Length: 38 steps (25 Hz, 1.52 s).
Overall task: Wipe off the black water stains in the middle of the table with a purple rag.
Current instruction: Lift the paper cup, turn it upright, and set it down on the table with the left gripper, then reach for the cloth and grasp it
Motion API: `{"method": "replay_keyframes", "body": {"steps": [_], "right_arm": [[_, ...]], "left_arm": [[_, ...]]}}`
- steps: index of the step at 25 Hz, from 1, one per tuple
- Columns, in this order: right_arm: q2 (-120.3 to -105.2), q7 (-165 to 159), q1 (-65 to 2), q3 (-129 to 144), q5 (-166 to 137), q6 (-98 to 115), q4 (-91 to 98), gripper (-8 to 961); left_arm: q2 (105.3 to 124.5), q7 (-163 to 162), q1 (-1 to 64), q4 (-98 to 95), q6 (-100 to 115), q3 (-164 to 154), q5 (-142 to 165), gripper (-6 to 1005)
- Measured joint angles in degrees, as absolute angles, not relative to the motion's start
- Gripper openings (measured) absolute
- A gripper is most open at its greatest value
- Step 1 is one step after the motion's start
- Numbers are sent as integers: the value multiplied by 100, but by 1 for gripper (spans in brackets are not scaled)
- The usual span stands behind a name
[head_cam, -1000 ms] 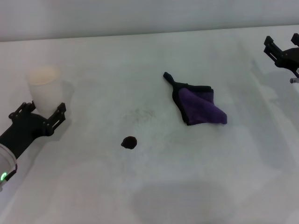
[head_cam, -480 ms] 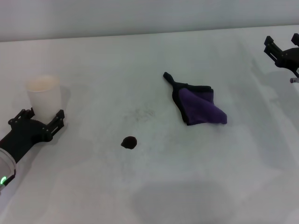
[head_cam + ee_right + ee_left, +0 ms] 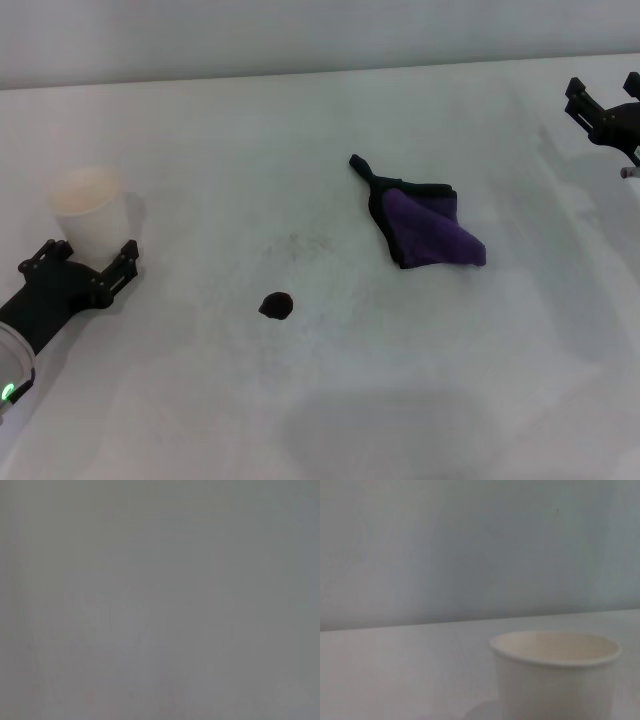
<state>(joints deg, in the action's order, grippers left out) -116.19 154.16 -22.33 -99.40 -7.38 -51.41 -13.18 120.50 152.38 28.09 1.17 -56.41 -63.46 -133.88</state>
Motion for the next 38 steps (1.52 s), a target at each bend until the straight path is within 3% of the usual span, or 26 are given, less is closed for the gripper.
{"method": "replay_keyframes", "body": {"steps": [16, 22, 38], "right_arm": [[-11619, 15416, -2217, -9935, -738, -5141, -1318, 842], [-11619, 15416, -2229, -9924, -738, -5141, -1322, 843], [-11619, 15416, -2299, -9902, -738, -5142, -1345, 842]], "left_arm": [[12050, 15165, 2786, 189, -5729, -6320, -13407, 765], [12048, 15175, 2727, 189, -5959, -6322, -13384, 892], [12050, 15070, 2237, 282, -6659, -6313, -13443, 887]]}}
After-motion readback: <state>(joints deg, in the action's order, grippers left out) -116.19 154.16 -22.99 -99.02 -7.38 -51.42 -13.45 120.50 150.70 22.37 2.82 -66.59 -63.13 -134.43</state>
